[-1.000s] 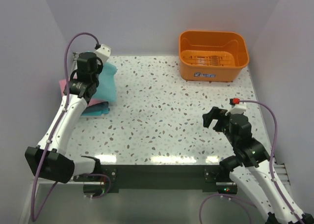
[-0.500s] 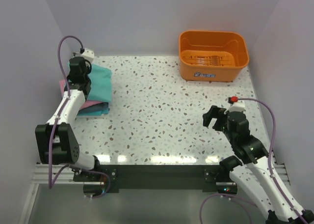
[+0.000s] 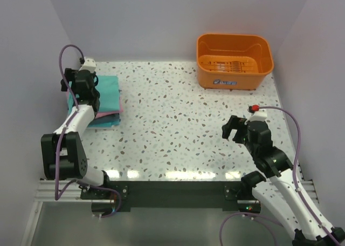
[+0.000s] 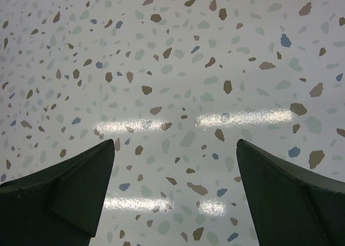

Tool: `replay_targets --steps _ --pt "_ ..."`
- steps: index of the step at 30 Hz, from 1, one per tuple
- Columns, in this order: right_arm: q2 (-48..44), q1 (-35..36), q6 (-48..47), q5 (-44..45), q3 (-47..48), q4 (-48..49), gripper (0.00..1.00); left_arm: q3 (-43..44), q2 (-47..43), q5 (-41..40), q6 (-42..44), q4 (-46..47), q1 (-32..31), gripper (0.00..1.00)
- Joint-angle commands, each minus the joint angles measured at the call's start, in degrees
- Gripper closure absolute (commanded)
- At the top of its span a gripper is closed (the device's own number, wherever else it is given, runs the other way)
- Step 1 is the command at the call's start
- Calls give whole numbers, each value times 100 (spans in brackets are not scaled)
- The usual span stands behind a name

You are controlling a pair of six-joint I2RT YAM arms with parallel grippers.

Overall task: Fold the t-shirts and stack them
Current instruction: Neatly place the folded tshirt to the corner

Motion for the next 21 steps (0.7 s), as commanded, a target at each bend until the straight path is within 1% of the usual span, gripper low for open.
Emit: replay_targets --steps 1,2,3,5,6,7,8,9,10,11,12,13,14,15,16,17,18,19,20,21 --pt "-20 -6 -36 189 128 76 1 138 70 -953 -204 1038 63 16" --pt "-37 -6 -36 181 128 67 1 138 44 -1079 -222 1127 63 6" --pt "-63 3 -27 172 119 67 1 155 -35 -1132 -327 1181 72 0" --pt "-72 -6 -27 198 119 67 1 357 -184 -923 -564 744 63 0" --pt "-64 3 -18 216 136 67 1 444 -342 -861 -826 594 63 0" --pt "-64 3 -9 303 163 6 1 671 -421 -739 -959 262 63 0" --pt "-64 -6 34 356 189 -47 1 865 -561 -659 -1317 -20 55 0" --pt "-72 -6 61 417 224 -73 1 1111 -598 -319 -1591 -858 55 0" --pt "-73 -6 87 462 233 -117 1 1661 -650 6 -1933 -1319 55 0" --pt "-90 3 114 479 242 -118 1 1945 -677 427 -2223 -1654 37 0" --pt "-108 12 140 471 233 -109 1 2261 -668 814 -2966 -2624 -15 0" --pt "-125 -6 184 479 216 -48 1 2700 -660 1514 -3495 -2851 -51 0" --pt "-134 3 263 480 207 -21 1 2747 -668 1817 -4301 -2897 -181 0" --pt "-143 3 307 506 198 -3 1 2704 -755 2081 -4518 -2671 -322 0" --pt "-143 3 359 523 233 -3 1 2504 -817 2240 -4616 -2521 -506 0" --pt "-134 -6 403 532 277 -29 1 2397 -905 1894 -4669 -2415 -1335 0" --pt "-108 3 413 558 382 -64 1 2283 -914 1281 -4600 -2240 -1743 0" --pt "-90 3 439 602 435 -187 1 2143 -906 1093 -4539 -2238 -2113 0" --pt "-81 -6 474 672 488 -249 1 2072 -862 943 -4616 -2273 -2691 0" --pt "-81 3 483 864 558 -302 1 1975 -844 880 -4748 -2386 -2905 0"
